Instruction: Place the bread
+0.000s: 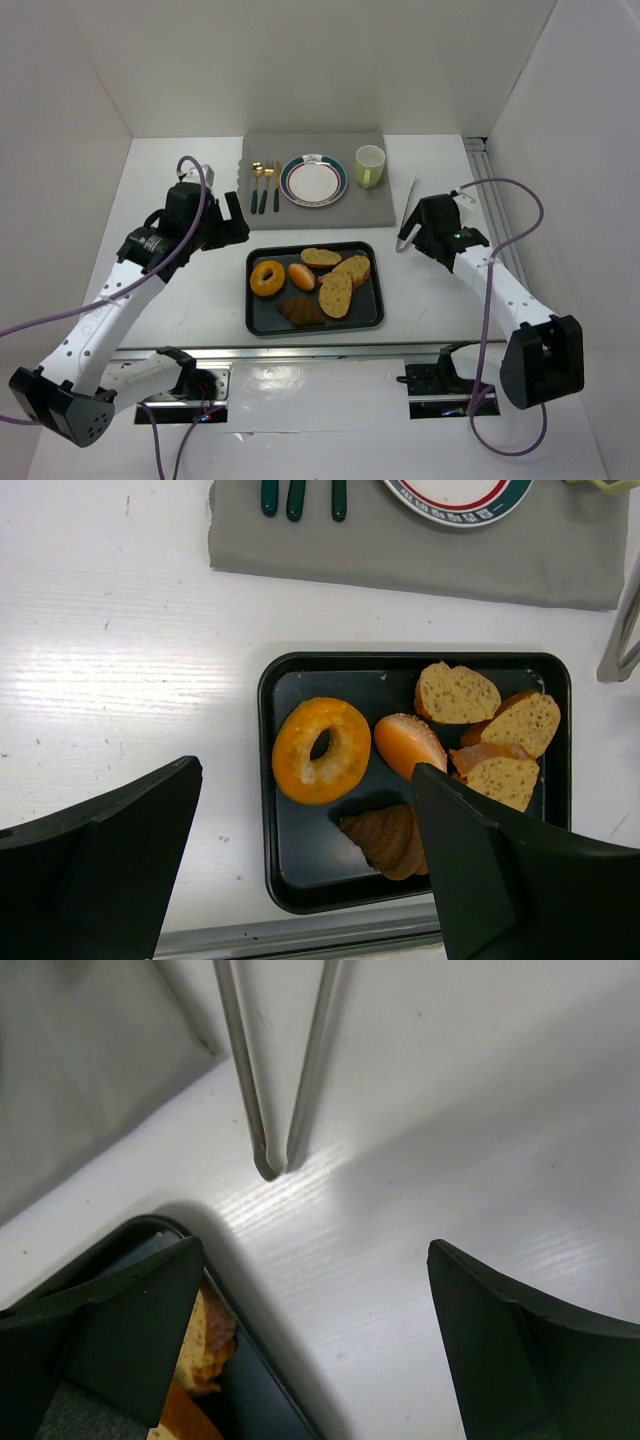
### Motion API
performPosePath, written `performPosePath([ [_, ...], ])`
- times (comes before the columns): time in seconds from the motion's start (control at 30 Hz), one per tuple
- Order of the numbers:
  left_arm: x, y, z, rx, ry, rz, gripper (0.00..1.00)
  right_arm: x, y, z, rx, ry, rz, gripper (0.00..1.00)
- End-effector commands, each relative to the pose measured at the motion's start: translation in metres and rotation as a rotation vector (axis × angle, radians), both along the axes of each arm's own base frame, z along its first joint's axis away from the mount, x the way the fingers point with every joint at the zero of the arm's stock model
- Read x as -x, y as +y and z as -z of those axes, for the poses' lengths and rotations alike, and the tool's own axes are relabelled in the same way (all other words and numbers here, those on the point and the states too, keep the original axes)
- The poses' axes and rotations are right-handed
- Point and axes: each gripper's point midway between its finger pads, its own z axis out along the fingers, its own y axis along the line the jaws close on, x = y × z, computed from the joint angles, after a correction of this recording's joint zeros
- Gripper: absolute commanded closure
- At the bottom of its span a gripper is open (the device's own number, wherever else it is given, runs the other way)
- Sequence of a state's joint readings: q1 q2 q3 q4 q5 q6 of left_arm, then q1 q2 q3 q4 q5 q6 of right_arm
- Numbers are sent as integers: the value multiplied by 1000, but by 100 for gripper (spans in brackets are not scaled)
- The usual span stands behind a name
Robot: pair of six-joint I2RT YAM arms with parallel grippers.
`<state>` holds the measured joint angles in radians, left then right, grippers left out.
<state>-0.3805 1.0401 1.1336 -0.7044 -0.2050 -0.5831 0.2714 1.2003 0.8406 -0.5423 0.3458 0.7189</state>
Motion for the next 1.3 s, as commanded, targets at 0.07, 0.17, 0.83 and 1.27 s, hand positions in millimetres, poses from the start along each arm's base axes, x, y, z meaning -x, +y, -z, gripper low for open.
performPosePath([
  [0.07,-8,-3,-12,21,-16,8,0,-44,6,-17,-24,-110,-125,0],
  [0.17,-9,-5,-9,22,-4,15,0,-59,7,-12,-13,-86,-153,0],
  [0.83,-16,-12,8,15,22,47,0,-129,-15,66,167,35,-56,10],
  [1.27,-15,-7,16,-20,33,43,0,-163,-42,97,210,78,-5,22],
])
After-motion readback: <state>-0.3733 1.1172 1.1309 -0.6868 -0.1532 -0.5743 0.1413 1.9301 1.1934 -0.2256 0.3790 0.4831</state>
